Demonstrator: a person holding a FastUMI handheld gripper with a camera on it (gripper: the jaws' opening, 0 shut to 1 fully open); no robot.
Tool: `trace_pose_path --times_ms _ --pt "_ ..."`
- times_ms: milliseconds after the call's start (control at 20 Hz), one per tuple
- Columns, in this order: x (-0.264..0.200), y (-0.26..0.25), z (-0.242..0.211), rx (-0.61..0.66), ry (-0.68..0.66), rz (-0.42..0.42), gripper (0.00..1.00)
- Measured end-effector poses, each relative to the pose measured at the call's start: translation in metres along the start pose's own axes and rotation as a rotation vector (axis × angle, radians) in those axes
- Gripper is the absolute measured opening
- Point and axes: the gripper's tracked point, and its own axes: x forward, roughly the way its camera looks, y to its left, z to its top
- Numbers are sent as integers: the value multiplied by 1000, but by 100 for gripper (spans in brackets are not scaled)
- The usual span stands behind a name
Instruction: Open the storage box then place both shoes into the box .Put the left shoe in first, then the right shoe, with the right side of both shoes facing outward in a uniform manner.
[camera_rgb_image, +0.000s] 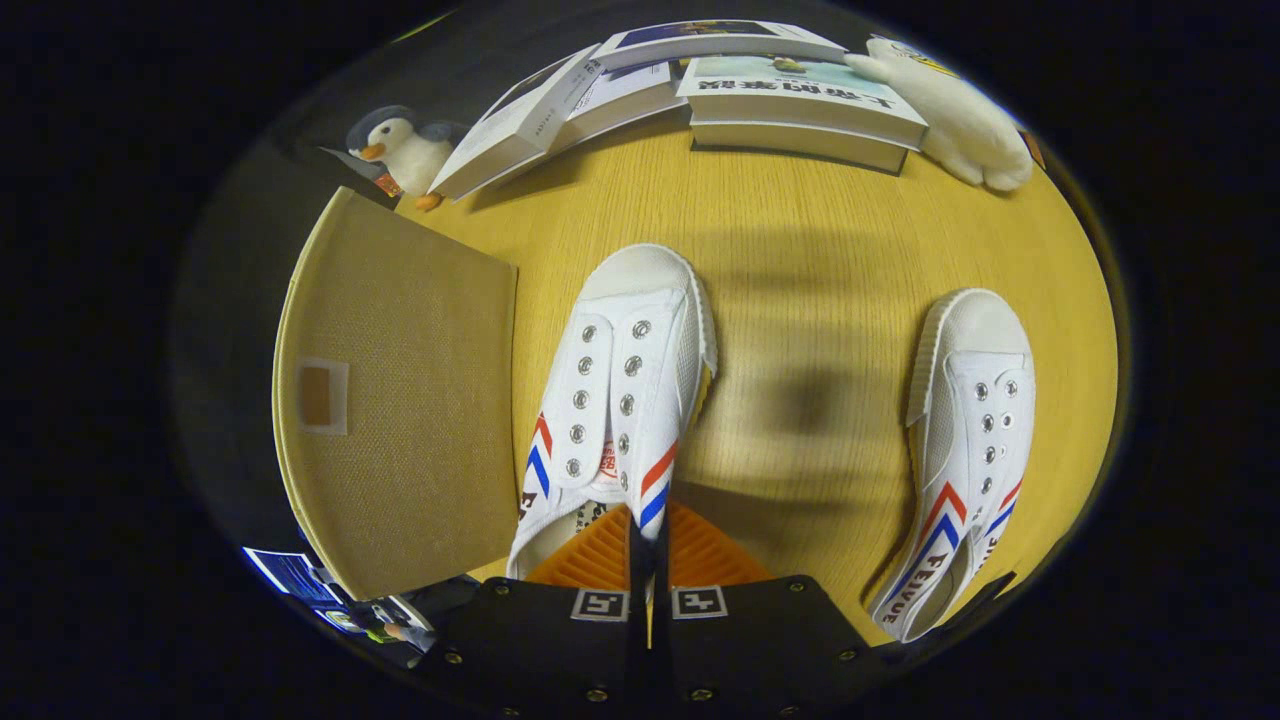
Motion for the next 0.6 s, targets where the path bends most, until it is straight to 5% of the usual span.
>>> trace_pose_path --times_ms 600 --pt "-103 52 29 37 -123 108 1"
